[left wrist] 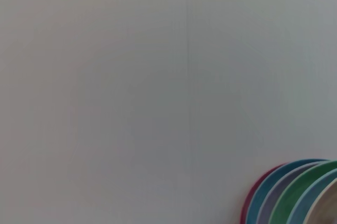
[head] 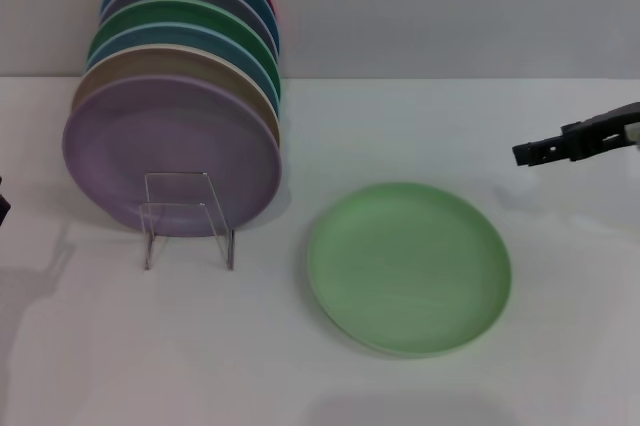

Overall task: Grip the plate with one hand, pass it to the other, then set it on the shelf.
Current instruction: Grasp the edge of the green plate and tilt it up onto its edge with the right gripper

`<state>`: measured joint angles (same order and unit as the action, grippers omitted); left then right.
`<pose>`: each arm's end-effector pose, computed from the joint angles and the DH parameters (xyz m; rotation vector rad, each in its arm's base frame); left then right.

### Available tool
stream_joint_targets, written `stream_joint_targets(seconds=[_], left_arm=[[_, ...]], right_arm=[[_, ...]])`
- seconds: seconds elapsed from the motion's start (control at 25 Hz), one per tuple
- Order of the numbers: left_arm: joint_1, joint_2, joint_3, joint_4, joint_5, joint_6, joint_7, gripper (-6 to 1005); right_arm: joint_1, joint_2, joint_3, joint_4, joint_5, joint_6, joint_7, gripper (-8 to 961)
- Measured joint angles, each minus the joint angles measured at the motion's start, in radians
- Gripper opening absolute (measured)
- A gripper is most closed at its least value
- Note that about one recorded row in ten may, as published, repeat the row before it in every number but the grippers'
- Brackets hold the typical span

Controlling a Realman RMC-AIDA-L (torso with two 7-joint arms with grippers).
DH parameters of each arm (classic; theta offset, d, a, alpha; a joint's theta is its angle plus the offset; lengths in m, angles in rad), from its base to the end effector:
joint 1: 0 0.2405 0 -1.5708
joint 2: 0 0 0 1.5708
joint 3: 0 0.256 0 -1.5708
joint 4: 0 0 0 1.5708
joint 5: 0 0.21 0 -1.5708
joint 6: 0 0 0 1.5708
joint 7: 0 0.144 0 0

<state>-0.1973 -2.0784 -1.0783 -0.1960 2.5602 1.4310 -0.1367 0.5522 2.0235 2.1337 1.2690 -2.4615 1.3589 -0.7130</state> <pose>-0.3541 0.2538 0.0111 -1.4700 -0.4329 -0.7474 0.2298 0.3927 0.0787 -2.3048 1.0675 -0.0094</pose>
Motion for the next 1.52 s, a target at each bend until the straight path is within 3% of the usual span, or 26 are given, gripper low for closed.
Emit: stream_joint_targets(seconds=[0.12,0.48,0.76,1.48,1.52], left_arm=[[-0.004,0.001,0.000,-0.004,0.001,0.000,-0.002,859],[-0.017,0.002,0.002,-0.010,0.008,-0.008,0.005,859],[-0.018,0.002,0.003,-0.011,0.008,-0.013,0.005,860],[-0.019,0.003,0.003,-0.002,0.008,-0.014,0.006,860],[-0.019,0.003,0.003,-0.002,0.008,-0.014,0.006,859]], right_arm=[[0.033,0.009,-0.015,-0.039,-0.038,-0.006,0.014,831],[0.138,0.002,-0.117,-0.228,-0.071,-0.086,0.069,831],[0.158,0.001,-0.223,-0.292,-0.075,-0.148,0.114,831],[0.182,0.007,-0.241,-0.413,-0.081,-0.235,0.115,823],[0.182,0.008,-0.241,-0.413,-0.079,-0.238,0.114,791]])
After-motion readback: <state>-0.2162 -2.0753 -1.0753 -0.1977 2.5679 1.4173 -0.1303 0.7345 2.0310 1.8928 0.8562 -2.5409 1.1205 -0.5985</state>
